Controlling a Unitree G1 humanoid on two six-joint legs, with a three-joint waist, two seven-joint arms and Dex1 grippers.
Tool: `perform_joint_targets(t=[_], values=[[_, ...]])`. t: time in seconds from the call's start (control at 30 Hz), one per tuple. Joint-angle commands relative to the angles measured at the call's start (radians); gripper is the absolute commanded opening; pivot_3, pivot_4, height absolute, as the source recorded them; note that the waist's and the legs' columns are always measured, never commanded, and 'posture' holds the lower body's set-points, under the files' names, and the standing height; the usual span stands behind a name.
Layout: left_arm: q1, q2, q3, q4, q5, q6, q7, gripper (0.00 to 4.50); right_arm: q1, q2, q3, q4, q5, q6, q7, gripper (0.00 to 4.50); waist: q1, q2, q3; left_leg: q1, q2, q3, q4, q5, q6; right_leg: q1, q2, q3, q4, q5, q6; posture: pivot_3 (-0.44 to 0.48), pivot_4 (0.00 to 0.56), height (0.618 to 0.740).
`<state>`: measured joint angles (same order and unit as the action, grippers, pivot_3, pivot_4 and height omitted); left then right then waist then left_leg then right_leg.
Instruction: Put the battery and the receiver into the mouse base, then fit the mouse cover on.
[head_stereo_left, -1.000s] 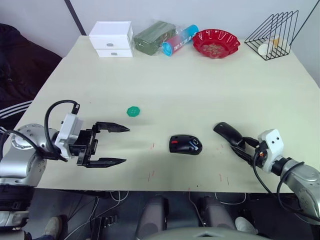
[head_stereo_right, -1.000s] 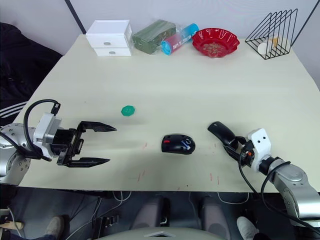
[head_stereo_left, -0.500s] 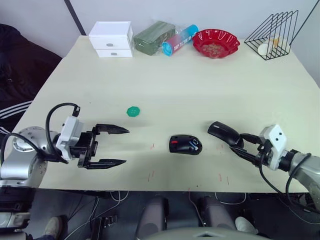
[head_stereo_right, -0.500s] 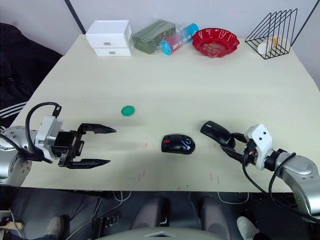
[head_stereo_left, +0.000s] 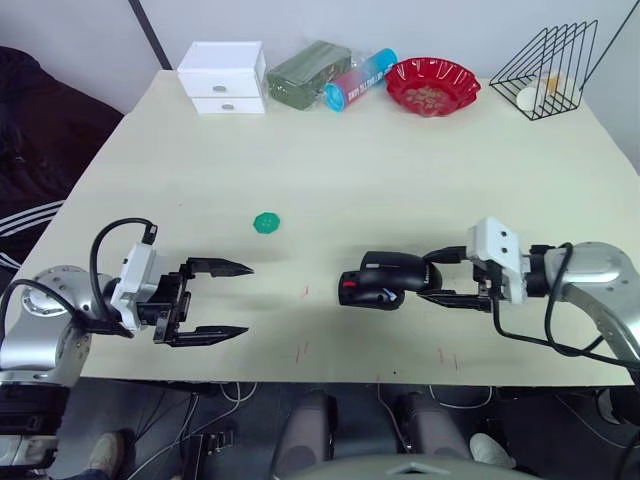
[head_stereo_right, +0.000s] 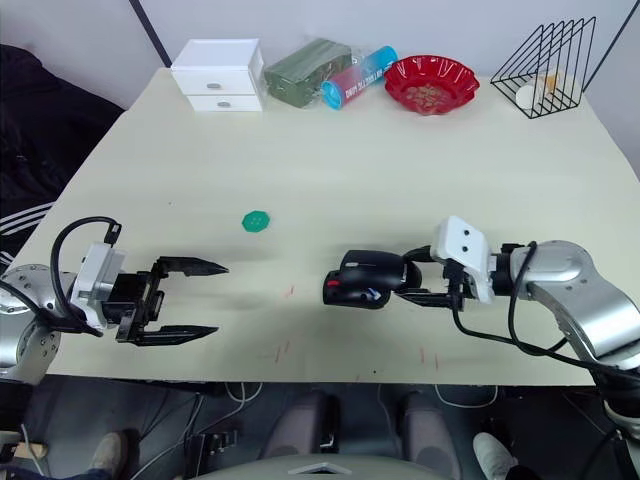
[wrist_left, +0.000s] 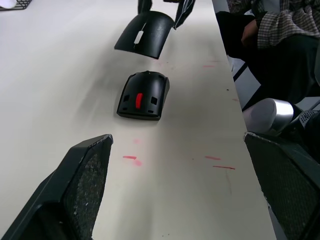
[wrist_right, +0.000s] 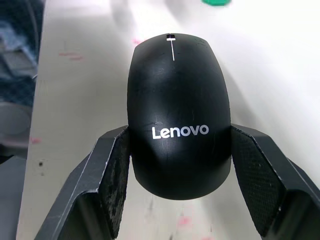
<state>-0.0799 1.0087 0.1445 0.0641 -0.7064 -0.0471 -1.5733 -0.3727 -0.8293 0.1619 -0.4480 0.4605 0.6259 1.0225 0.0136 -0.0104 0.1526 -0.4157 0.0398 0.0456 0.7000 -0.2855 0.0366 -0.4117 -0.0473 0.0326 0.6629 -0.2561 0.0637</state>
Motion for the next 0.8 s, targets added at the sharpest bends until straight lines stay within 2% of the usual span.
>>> perform_joint_targets(t=[0.03, 0.13, 0.33, 0.8], values=[[0.003, 0.004, 0.038, -0.046, 0.002, 0.017, -0.036, 4.5, -0.085, 0.024, 0.058, 0.013, -0.029, 0.031, 0.004, 2.92, -0.001, 0.0, 0.0, 0.0, 0.0, 0.0, 0.0, 0.0, 0.0, 0.0, 0.0, 0.0, 0.0, 0.0, 0.0, 0.0, 0.15, 0.74], [0.009, 0.002, 0.047, -0.067, 0.004, 0.032, -0.027, 4.5, -0.154, 0.051, 0.123, 0.04, -0.061, 0.063, 0.002, 2.92, -0.003, 0.0, 0.0, 0.0, 0.0, 0.001, 0.0, 0.0, 0.0, 0.0, 0.0, 0.0, 0.0, 0.0, 0.0, 0.0, 0.15, 0.74], [0.016, -0.001, 0.057, -0.106, 0.007, 0.06, -0.011, 4.5, -0.183, 0.059, 0.196, 0.07, -0.119, 0.059, 0.022, 2.92, -0.001, 0.0, 0.0, 0.0, 0.0, 0.001, 0.0, 0.0, 0.0, 0.0, 0.0, 0.0, 0.0, 0.0, 0.0, 0.0, 0.15, 0.74], [0.008, -0.012, 0.076, -0.157, 0.017, 0.12, 0.004, 4.5, -0.212, 0.097, 0.259, 0.102, -0.196, 0.116, 0.01, 2.92, -0.002, 0.0, 0.0, 0.0, 0.0, 0.001, 0.0, 0.0, 0.0, -0.001, 0.0, 0.0, 0.001, 0.0, 0.0, 0.0, 0.15, 0.74]])
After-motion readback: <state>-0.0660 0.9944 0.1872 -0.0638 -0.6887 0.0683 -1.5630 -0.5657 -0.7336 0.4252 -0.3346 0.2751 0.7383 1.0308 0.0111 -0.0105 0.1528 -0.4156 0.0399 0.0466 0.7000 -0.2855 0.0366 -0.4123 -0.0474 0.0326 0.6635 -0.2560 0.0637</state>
